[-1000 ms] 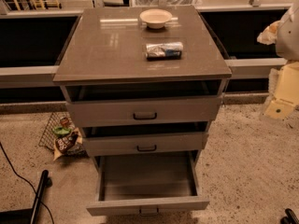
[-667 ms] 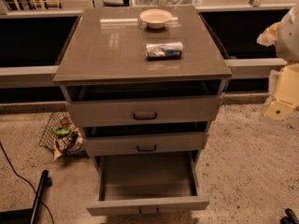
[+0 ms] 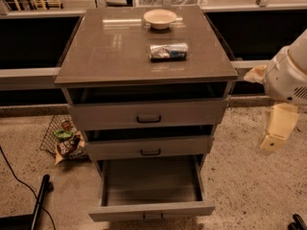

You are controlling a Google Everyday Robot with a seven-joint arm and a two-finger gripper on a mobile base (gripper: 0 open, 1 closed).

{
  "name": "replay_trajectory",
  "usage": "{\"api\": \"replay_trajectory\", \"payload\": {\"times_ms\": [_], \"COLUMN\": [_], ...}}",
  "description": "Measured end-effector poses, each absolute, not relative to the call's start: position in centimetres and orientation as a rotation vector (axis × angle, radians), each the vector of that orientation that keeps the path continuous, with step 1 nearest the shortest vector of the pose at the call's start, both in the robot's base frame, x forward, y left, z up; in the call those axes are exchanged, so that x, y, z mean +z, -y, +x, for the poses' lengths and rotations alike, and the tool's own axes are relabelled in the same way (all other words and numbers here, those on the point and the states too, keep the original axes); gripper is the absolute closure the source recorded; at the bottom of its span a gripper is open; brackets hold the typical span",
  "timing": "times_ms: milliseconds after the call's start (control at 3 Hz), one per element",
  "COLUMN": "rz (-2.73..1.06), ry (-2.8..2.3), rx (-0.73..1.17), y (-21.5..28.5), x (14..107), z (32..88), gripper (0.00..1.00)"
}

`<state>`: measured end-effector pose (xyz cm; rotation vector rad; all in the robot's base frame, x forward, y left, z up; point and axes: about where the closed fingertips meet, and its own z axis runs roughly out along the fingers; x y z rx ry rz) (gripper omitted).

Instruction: Close bottom drawer

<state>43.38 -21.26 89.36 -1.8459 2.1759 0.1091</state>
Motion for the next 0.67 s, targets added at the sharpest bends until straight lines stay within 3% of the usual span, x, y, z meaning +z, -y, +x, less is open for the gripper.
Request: {"api": "replay_trajectory", "payload": {"times_ms": [333,667], "rz": [-1.927,-1.928], "ry": [-2.141,-2.141], "rx": [0.234,0.234], "y": [20.05,20.05], "x": [84.91,84.90], "z": [42.39,42.39], "gripper": [0.00,0.00]}}
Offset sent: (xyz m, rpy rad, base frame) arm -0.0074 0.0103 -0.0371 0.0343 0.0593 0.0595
